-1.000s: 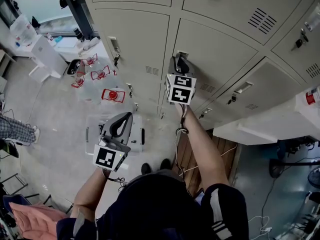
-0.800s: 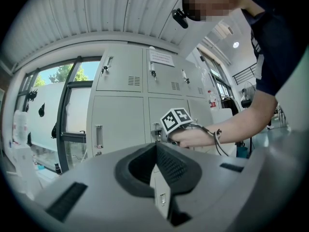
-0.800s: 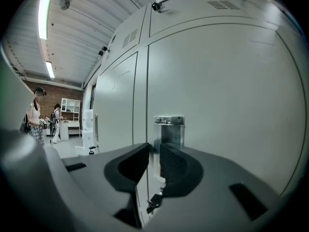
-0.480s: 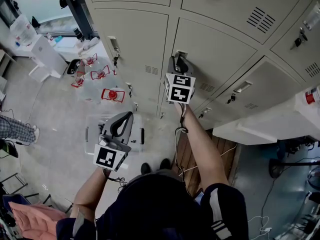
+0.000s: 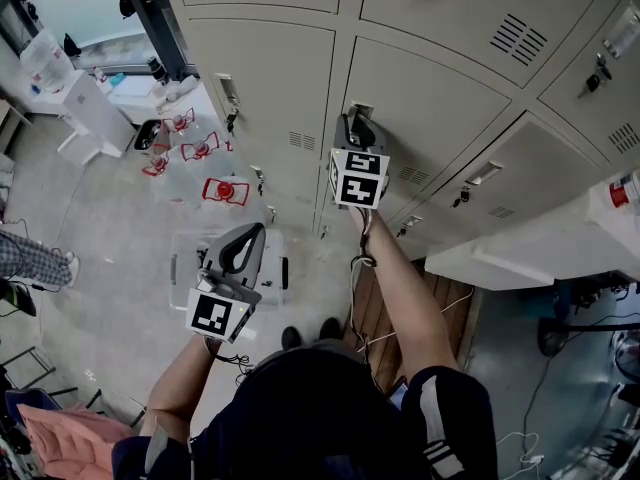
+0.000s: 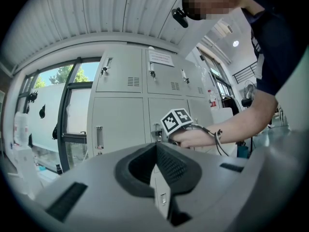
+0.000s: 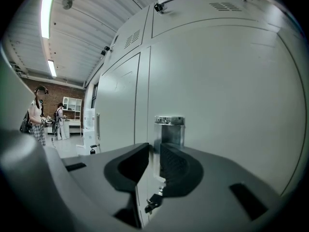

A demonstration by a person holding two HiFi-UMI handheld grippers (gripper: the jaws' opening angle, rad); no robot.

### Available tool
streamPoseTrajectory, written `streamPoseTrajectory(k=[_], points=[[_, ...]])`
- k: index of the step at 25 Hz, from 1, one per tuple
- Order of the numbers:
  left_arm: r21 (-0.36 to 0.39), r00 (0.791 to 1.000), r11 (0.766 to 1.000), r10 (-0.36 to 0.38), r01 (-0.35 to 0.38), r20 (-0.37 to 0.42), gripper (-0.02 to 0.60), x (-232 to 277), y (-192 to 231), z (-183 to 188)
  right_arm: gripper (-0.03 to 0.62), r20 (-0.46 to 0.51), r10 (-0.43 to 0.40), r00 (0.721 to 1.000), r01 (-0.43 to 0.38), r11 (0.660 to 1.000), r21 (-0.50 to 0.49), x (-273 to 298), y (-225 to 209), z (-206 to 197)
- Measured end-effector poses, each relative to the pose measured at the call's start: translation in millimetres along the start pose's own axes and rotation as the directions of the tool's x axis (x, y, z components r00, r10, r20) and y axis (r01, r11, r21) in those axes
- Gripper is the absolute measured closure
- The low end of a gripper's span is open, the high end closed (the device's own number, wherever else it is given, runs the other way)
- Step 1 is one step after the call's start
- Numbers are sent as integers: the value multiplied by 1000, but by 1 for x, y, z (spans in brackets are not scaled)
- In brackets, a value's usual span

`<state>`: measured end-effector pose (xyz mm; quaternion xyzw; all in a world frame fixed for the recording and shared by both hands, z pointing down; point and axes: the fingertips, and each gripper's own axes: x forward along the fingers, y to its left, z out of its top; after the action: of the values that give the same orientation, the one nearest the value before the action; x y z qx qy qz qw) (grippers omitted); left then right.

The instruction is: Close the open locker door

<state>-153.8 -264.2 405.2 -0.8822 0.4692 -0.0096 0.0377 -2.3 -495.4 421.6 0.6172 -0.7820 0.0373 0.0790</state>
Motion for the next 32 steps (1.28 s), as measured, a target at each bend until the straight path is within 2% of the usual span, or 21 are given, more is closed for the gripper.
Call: streamPoseTrajectory(k=[17, 21, 32], points=[[5, 1000, 1000, 6, -6, -8, 578, -4, 1, -1, 517, -8, 8, 1000, -8, 1000, -11, -4, 2, -3], [5, 1000, 1000, 5, -5, -6, 578, -4, 0, -1, 549, -16, 5, 1000, -6, 1000, -12, -4, 0, -6], [7, 1000, 1000, 11, -11, -7, 578, -7, 0, -1, 551, -10, -11, 1000, 10, 999, -37, -7, 0, -6]])
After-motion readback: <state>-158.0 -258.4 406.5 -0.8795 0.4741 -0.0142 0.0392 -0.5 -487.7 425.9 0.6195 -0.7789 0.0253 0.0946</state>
